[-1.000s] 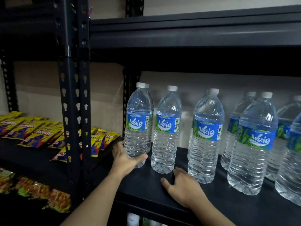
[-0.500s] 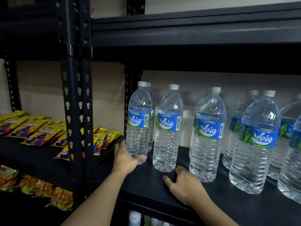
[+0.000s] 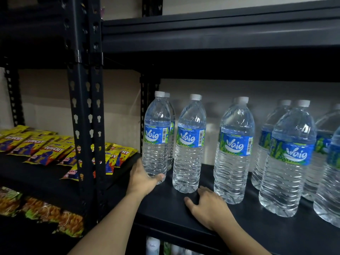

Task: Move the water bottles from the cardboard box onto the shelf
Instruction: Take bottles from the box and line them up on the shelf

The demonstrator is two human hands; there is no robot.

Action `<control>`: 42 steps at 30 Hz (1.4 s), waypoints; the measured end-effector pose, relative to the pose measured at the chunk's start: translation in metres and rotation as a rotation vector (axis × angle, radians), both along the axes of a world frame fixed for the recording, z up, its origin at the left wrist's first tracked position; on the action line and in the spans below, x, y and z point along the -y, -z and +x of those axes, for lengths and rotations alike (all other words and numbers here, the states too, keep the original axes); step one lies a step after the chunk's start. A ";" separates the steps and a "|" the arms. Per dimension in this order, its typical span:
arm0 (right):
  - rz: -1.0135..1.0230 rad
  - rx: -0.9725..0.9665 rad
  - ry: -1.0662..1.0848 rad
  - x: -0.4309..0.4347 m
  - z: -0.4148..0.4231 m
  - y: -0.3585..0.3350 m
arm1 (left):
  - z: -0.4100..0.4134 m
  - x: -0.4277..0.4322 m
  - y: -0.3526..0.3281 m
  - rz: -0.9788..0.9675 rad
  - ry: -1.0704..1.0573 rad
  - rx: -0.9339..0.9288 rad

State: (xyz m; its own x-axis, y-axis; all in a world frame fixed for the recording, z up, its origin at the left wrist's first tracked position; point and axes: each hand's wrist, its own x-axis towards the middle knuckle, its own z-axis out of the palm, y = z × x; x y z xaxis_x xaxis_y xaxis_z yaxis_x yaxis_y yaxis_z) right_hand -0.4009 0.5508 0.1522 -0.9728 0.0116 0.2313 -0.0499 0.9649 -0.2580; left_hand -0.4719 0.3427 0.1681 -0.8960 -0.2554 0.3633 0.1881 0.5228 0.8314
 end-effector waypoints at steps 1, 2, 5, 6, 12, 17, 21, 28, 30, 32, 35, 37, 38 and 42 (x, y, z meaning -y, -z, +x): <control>0.002 -0.002 0.001 0.000 0.000 0.000 | 0.000 0.000 0.000 -0.002 -0.006 -0.007; 0.001 -0.001 0.001 0.000 0.000 0.000 | 0.001 0.000 0.000 -0.003 -0.010 -0.010; -0.002 0.000 -0.001 0.000 0.000 0.000 | 0.000 -0.001 0.000 -0.003 -0.009 -0.001; -0.003 -0.001 -0.001 0.000 0.001 0.000 | -0.001 0.000 0.000 0.002 -0.005 0.006; 0.007 -0.019 -0.001 0.001 0.001 -0.002 | -0.003 0.000 0.000 0.024 -0.014 0.016; 0.001 -0.034 -0.004 0.002 0.003 -0.003 | -0.005 0.001 0.003 0.033 -0.025 0.020; -0.003 -0.039 -0.001 0.002 0.003 -0.002 | -0.006 0.001 0.003 0.015 -0.028 0.017; -0.007 -0.048 0.002 0.003 0.007 -0.006 | 0.001 0.004 -0.001 0.027 0.042 0.061; -0.034 -0.059 0.006 0.004 0.009 -0.007 | 0.004 0.003 -0.004 0.018 0.054 0.105; -0.056 -0.071 0.007 0.004 0.012 -0.009 | 0.010 0.001 -0.006 0.010 0.049 0.173; -0.066 -0.094 0.009 0.004 0.016 -0.010 | 0.027 -0.005 -0.007 0.101 -0.015 0.210; -0.045 -0.141 0.016 0.006 0.019 -0.012 | 0.046 -0.009 -0.006 0.120 -0.066 0.199; -0.012 -0.170 0.027 0.007 0.021 -0.014 | 0.056 -0.010 -0.003 0.110 -0.075 0.181; 0.215 -0.286 0.024 0.014 0.038 -0.024 | 0.103 -0.011 0.007 0.114 0.018 0.135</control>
